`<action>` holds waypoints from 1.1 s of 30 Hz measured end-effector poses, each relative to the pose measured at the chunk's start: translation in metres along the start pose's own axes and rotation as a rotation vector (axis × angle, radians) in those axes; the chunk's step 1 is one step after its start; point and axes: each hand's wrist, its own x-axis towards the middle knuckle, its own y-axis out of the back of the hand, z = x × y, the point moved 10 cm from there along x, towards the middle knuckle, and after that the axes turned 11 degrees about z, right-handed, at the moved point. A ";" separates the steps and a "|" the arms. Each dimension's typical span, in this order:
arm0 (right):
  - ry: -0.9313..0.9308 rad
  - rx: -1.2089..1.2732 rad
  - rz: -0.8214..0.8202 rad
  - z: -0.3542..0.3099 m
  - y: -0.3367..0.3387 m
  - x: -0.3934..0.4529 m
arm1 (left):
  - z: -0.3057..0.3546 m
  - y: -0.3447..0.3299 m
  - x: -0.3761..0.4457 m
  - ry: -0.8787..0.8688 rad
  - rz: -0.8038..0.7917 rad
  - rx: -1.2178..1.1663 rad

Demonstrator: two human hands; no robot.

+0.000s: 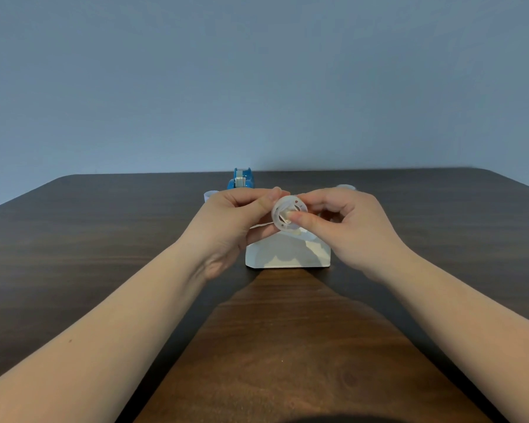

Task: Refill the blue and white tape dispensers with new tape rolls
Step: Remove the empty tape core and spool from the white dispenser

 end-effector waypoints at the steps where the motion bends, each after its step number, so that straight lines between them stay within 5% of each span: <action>1: 0.005 0.004 -0.003 -0.001 0.000 0.000 | -0.001 0.000 0.000 0.018 0.003 -0.018; 8: 0.083 -0.115 -0.024 -0.004 -0.006 -0.002 | -0.007 0.004 0.003 0.068 0.028 -0.033; 14: -0.030 -0.195 0.211 0.009 0.049 0.018 | 0.018 0.021 0.002 -0.133 0.174 0.011; 20: -0.272 -0.527 -0.245 0.062 0.040 0.006 | 0.012 0.021 0.003 -0.144 0.163 0.124; 27: -0.219 -0.603 -0.527 0.070 0.013 -0.009 | 0.017 0.015 0.000 -0.234 0.163 0.258; 30: -0.234 -0.524 -0.428 0.070 0.024 0.001 | 0.017 0.014 -0.001 -0.245 0.159 0.278; 33: -0.305 -0.364 -0.073 0.073 0.051 0.026 | 0.017 0.014 -0.002 -0.246 0.158 0.275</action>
